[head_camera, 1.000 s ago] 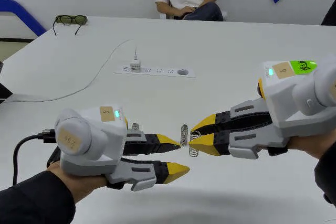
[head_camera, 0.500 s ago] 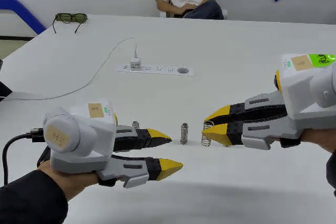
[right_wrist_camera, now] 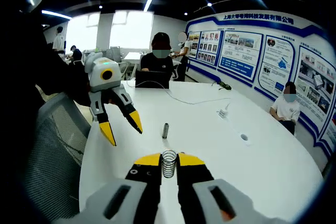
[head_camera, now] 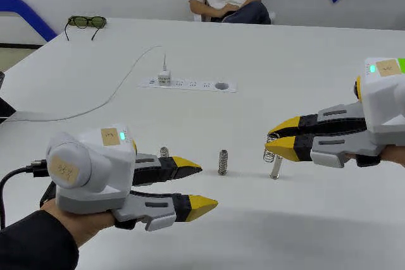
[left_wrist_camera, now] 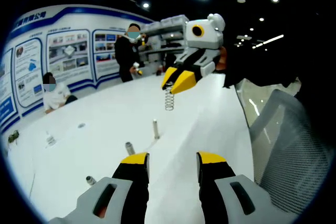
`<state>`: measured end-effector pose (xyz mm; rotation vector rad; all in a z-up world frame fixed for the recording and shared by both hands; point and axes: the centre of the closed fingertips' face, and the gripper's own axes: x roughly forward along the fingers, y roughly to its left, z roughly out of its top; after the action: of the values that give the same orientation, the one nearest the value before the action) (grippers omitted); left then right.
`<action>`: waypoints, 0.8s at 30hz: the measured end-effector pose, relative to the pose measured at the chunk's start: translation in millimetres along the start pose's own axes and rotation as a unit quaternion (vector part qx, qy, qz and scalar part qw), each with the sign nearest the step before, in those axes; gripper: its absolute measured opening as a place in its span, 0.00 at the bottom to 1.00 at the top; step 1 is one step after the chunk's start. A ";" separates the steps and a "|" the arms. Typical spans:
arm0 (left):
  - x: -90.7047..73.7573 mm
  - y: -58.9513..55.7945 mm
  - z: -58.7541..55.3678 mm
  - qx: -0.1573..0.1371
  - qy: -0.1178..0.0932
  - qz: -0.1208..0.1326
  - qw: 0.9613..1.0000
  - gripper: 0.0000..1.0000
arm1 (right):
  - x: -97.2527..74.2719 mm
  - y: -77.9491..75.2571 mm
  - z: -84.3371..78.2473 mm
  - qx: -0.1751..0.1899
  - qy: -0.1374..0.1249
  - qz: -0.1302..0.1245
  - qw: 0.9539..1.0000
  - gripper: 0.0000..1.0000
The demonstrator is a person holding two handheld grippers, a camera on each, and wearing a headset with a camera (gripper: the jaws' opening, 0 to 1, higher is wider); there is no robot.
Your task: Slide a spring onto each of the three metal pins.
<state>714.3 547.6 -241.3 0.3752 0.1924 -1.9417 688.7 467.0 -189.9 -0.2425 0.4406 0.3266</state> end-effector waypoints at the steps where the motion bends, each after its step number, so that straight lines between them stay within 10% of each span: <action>1: 0.1 0.1 -0.4 -0.001 0.001 0.000 1.000 0.37 | -0.8 -3.6 -1.6 0.002 0.001 -0.005 1.000 0.12; 24: 0.3 0.6 -3.6 -0.006 0.004 0.004 1.000 0.39 | -0.4 -48.1 -34.6 0.037 0.015 -0.071 0.997 0.12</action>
<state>715.4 548.2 -244.8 0.3750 0.2078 -1.9313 692.6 412.4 -212.4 -0.2059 0.4619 0.1673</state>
